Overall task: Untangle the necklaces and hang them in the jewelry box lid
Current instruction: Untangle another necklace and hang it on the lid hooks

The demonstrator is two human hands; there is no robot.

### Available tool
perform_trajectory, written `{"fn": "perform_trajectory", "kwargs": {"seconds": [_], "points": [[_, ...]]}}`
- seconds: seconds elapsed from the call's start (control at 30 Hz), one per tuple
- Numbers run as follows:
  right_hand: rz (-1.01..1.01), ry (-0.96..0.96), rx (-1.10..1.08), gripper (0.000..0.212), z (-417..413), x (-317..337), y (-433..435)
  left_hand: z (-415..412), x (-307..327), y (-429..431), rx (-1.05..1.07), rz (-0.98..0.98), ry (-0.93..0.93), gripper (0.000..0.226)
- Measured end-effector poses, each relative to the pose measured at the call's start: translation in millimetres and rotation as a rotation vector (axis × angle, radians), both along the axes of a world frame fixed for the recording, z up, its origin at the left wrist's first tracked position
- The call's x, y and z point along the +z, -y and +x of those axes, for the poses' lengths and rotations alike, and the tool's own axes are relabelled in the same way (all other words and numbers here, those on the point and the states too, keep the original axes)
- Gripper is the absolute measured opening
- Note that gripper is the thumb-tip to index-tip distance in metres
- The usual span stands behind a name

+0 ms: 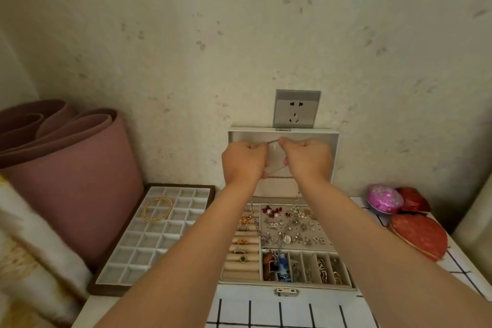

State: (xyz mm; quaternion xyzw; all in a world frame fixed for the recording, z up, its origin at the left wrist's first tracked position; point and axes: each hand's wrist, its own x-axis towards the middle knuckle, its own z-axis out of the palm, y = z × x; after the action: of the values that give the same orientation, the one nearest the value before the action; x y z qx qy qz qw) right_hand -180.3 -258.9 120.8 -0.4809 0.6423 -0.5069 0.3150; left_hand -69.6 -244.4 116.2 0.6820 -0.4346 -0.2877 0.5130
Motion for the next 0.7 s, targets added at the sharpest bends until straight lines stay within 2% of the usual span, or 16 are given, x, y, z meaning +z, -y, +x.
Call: {"fn": "perform_trajectory", "kwargs": {"seconds": [0.27,0.4,0.47,0.57,0.7], "points": [[0.1,-0.07,0.097,0.042,-4,-11,-8,2,-13,-9,-0.086,0.143,0.099,0.039],[0.276,-0.113,0.294,0.035,-9,-21,-15,6,-14,-16,-0.253,0.138,-0.102,0.033],[0.353,-0.132,0.431,0.029,-11,-23,-23,8,-10,-22,-0.351,0.125,-0.139,0.024],[0.411,-0.071,0.601,0.018,-11,-22,-39,10,-4,-31,-0.43,0.11,-0.02,0.02],[0.424,-0.082,0.711,0.02,-10,-15,-53,13,6,-39,-0.465,0.103,0.067,0.021]]}}
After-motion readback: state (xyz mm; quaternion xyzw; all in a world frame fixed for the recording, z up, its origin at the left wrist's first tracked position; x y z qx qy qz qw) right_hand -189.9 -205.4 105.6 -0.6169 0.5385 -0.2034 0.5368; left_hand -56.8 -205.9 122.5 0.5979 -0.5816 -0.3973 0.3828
